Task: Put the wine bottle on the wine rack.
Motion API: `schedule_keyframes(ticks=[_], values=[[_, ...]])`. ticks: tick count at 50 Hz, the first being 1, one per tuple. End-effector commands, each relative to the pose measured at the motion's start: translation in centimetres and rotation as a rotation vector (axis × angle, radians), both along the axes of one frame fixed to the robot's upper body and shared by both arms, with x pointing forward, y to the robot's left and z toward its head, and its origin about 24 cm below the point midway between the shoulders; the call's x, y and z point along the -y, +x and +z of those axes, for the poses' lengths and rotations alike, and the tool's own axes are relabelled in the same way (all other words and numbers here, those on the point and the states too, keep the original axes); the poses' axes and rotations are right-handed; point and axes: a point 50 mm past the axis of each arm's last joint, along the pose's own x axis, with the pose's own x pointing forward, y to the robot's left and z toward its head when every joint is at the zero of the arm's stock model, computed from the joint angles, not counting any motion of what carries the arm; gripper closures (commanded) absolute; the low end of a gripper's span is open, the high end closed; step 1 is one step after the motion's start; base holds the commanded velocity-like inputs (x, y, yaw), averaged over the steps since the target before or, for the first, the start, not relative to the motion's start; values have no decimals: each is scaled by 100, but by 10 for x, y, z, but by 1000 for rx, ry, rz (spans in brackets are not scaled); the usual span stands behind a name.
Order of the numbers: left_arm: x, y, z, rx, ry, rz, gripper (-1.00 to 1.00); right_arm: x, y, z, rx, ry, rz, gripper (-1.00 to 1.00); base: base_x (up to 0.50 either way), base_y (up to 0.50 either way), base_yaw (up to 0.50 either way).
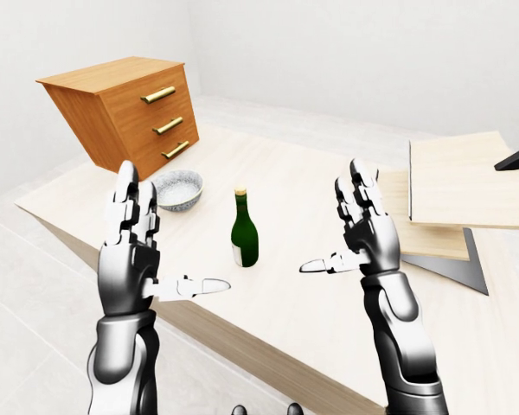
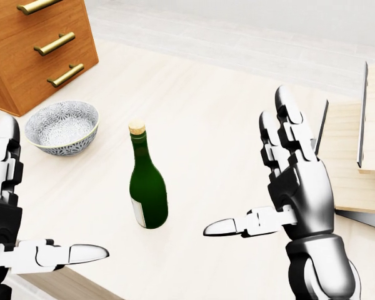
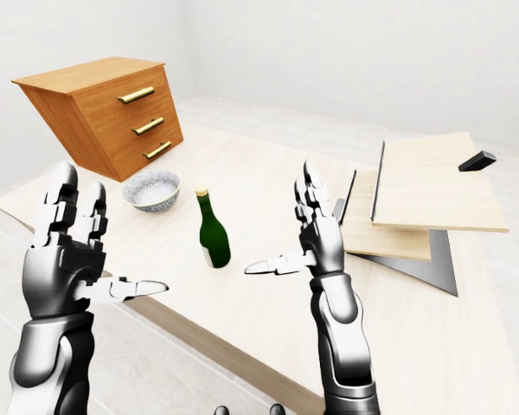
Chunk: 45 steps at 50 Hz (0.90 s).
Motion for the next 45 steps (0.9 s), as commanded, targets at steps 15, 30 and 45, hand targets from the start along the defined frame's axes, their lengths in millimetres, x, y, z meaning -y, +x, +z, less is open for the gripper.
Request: schedule_keyframes(ticks=[15, 30, 45], values=[[-5, 0, 2, 6, 13, 14, -100, -7, 42, 41, 116, 1, 15, -100, 0, 0, 0], [-32, -27, 44, 225, 16, 73, -100, -21, 60, 49, 113, -3, 53, -100, 0, 0, 0], [-36, -39, 56, 295, 35, 93, -100, -43, 73, 41, 56, -29, 99, -100, 0, 0, 0]])
